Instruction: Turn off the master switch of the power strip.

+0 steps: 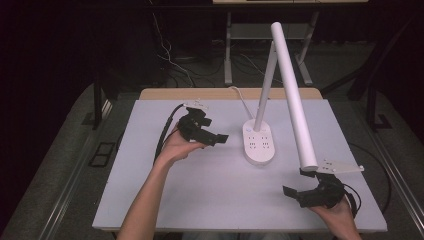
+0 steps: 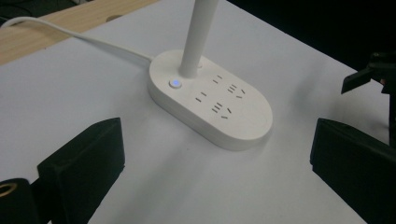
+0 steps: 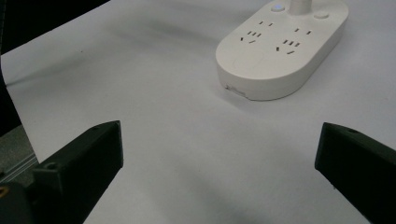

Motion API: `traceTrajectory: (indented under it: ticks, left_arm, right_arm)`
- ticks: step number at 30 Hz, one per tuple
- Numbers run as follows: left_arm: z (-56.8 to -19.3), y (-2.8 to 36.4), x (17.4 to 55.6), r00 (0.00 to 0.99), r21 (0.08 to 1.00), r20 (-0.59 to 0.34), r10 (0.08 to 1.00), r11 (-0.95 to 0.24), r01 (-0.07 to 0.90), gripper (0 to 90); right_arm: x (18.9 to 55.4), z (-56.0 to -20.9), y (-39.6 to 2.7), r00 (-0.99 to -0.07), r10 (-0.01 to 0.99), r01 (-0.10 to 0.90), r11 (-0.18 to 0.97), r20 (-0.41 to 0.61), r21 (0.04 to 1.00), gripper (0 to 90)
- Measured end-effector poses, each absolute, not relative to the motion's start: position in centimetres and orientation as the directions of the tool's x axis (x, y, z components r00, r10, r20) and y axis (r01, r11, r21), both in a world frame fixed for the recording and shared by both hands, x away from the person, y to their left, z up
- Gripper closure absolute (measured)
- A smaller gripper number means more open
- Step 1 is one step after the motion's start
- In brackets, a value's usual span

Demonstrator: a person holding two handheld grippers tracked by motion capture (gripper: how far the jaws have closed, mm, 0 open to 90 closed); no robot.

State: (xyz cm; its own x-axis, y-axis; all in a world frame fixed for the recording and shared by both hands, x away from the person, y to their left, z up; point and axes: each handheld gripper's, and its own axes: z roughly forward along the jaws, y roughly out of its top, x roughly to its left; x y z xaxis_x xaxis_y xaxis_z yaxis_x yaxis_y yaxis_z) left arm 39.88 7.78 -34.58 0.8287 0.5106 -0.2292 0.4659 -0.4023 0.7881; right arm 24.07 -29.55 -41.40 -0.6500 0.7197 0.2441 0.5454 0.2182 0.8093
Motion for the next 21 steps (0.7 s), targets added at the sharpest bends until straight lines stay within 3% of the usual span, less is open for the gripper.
traceTrajectory:
  ticks: [21]
  left_arm:
    - [-34.5, 5.2, 43.7, 0.823, 0.779, -0.217, 0.525, -0.415, 0.47, 3.9]
  right_arm:
    - [24.1, -41.4, -29.7, -0.648, 0.719, 0.549, 0.211, 0.252, 0.809, 0.6]
